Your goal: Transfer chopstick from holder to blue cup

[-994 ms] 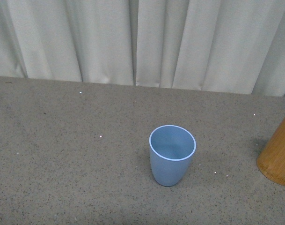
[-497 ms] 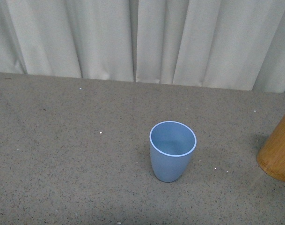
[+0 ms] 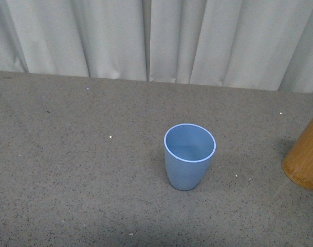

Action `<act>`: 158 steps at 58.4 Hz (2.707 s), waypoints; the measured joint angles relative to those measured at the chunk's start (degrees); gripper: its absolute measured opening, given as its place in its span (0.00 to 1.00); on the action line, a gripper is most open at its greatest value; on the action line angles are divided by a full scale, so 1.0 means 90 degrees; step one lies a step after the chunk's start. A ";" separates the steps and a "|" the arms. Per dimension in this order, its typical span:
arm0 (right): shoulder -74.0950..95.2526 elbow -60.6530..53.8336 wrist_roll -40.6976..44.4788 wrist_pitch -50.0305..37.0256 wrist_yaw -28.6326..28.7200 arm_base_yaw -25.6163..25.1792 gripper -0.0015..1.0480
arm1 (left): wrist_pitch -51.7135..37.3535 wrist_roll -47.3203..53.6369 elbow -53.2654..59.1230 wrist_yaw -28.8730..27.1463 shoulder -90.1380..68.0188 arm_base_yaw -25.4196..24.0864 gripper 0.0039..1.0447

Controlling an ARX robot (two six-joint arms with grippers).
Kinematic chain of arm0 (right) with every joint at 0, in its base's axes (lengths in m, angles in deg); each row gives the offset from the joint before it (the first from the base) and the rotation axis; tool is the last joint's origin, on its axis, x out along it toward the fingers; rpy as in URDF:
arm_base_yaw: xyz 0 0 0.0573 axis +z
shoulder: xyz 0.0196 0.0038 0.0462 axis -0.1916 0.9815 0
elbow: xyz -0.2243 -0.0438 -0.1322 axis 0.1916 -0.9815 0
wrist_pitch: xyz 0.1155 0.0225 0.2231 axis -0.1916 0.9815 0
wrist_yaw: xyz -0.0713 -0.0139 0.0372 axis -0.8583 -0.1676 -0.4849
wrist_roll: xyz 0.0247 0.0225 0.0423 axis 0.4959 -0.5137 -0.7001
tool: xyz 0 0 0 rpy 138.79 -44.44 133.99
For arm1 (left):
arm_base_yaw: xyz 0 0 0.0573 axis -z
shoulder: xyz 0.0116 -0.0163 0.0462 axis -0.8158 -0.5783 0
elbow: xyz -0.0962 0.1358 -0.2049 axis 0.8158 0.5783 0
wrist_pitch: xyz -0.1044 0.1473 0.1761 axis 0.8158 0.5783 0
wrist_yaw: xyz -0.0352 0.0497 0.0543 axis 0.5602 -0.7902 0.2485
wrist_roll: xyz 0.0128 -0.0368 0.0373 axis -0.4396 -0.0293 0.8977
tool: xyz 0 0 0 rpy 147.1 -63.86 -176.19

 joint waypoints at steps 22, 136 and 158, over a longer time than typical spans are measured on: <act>0.0704 0.0510 0.0736 -0.0539 0.0512 0.0044 0.91 | 0.0000 -0.0005 0.0000 0.0000 0.0000 0.0000 0.57; 0.2251 0.1316 0.0797 -0.0940 -0.0415 0.0534 0.03 | 0.0000 0.0000 0.0000 0.0000 0.0000 0.0000 0.94; 0.1030 0.1166 0.0619 -0.0549 -0.0369 0.0534 0.03 | 0.0000 0.0000 0.0000 0.0000 0.0000 0.0000 0.94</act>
